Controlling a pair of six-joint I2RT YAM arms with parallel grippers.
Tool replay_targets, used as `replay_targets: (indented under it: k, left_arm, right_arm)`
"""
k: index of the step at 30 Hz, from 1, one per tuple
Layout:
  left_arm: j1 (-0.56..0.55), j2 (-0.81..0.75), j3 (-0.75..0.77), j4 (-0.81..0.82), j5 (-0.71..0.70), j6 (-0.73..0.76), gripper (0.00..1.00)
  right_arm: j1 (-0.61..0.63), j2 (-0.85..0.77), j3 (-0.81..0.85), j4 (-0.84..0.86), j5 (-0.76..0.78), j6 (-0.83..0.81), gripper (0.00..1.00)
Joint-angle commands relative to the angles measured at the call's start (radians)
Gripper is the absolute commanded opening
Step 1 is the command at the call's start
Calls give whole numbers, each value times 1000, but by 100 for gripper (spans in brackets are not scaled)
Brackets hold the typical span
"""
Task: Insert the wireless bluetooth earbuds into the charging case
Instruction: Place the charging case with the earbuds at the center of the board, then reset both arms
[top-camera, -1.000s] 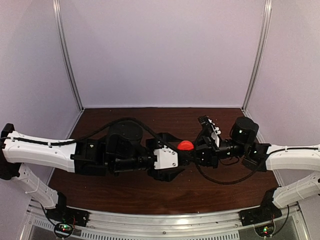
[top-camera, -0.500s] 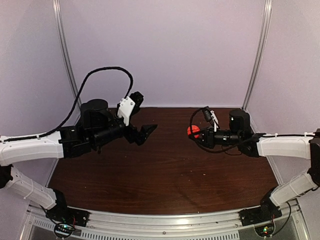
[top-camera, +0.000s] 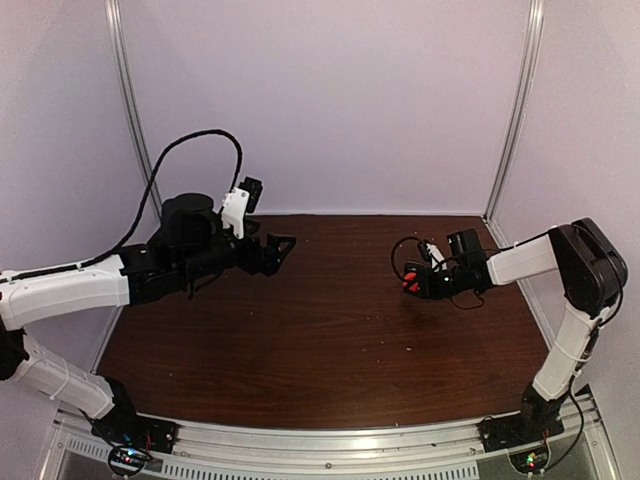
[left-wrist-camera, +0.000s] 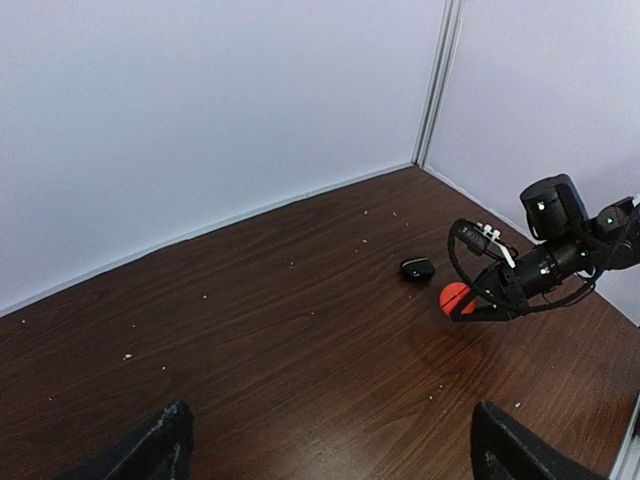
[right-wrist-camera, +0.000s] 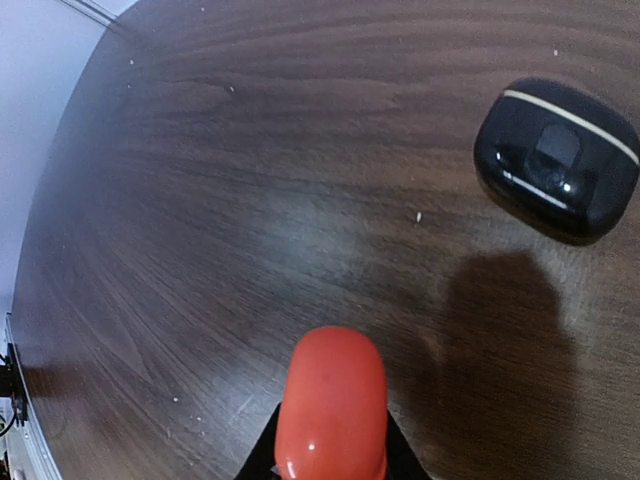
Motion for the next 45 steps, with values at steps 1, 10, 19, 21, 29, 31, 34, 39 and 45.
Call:
replay_targets:
  k: [1,10,19,21,29,31,34,39,45]
  left_arm:
    - [34,0,-15,-14,28,-86,97]
    - [120,-17,-63,-71,58,-199,98]
    - [214,20,-31,-145,133,-247,98]
    - [255,29,-12,-171,167,-255,98]
    - [410,49,39,-240,255,-254,98]
    - [437,45,54,-266,249,-240,98]
    - [465,26,79,-298,226,-223,98]
    - [472,-21,56,-325,156,-208,98]
    - [472,-84,-117,-248,170,-299,98]
  right_arm:
    - [-19,27,35,-29,33,-33,12]
    - [-39,59,48,-43,75,-50,41]
    - [-58,-25,38,-86,164,-72,61]
    - [-63,-77,39,-109,196,-79,66]
    - [-64,-332,69,-121,283,-114,100]
    - [-64,-377,82,-119,302,-114,100]
    - [-62,-443,60,-71,335,-71,100]
    - [-31,-539,-36,36,376,-52,100]
    - [1,-654,-200,111,391,-26,100]
